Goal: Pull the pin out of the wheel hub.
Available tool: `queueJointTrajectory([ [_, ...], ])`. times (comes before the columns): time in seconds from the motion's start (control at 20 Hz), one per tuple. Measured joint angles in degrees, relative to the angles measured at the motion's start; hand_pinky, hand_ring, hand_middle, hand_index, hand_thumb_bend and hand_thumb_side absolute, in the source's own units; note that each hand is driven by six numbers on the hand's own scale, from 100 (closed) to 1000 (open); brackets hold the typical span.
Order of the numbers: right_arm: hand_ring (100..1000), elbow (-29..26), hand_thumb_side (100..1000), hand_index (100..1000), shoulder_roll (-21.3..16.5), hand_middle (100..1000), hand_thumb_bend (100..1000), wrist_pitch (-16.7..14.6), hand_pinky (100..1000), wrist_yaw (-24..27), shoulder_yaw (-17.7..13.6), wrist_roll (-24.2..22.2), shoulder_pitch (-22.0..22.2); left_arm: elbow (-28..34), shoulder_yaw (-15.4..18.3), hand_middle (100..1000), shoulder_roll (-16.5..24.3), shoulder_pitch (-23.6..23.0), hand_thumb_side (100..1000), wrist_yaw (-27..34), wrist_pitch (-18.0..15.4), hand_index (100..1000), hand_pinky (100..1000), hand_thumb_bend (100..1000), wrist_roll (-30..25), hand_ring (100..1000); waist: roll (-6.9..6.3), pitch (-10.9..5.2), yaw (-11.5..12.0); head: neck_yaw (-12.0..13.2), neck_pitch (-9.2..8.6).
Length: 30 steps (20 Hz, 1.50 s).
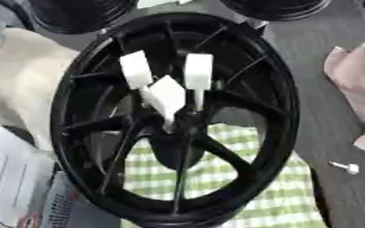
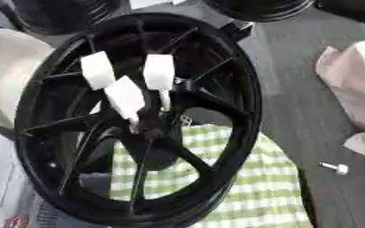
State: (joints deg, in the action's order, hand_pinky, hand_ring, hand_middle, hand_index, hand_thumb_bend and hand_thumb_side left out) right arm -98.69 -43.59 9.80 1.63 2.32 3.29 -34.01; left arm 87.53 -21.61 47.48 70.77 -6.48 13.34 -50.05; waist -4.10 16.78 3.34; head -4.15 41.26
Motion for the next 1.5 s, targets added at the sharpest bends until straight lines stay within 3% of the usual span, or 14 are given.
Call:
queueJointTrajectory([
  [0.45, 719, 0.0, 393, 763, 0.0, 662, 329, 0.0, 845, 0.0, 0.0, 0.0, 0.0, 0.1, 1.5, 716, 1.0, -0.8, 582, 0.9, 0.5, 834, 824, 721, 2.9, 808, 0.03, 0.00, 0.0, 0.0, 0.04],
  [0.5, 719, 0.0, 393, 763, 0.0, 662, 329, 0.0, 845, 0.0, 0.0, 0.0, 0.0, 0.3, 1.4, 718, 1.0, -0.9, 515, 1.0, 0.5, 834, 826, 804, 2.8, 809, 0.03, 0.00, 0.0, -0.1, 0.04],
  [0.55, 719, 0.0, 393, 763, 0.0, 662, 329, -0.1, 845, 0.0, 0.0, -0.1, 0.0, 0.5, 1.2, 718, 1.0, -1.0, 580, 0.9, 0.6, 834, 826, 717, 2.6, 809, 0.03, 0.00, 0.0, -0.1, 0.04],
  [0.95, 720, 0.0, 393, 763, 0.0, 663, 333, -0.2, 845, 0.0, 0.0, -0.2, -0.1, 3.0, -3.6, 727, 0.9, -1.4, 532, -1.2, 2.4, 834, 833, 745, 0.4, 816, 0.02, 0.00, 0.0, -0.2, 0.03],
  [1.5, 719, 0.0, 394, 763, 0.0, 663, 336, -0.2, 846, 0.0, 0.2, -0.3, -0.2, -0.1, -8.5, 769, -1.9, -0.3, 485, -1.8, 4.0, 863, 855, 769, -1.0, 851, -0.25, 0.05, -0.1, 0.0, 0.12],
])
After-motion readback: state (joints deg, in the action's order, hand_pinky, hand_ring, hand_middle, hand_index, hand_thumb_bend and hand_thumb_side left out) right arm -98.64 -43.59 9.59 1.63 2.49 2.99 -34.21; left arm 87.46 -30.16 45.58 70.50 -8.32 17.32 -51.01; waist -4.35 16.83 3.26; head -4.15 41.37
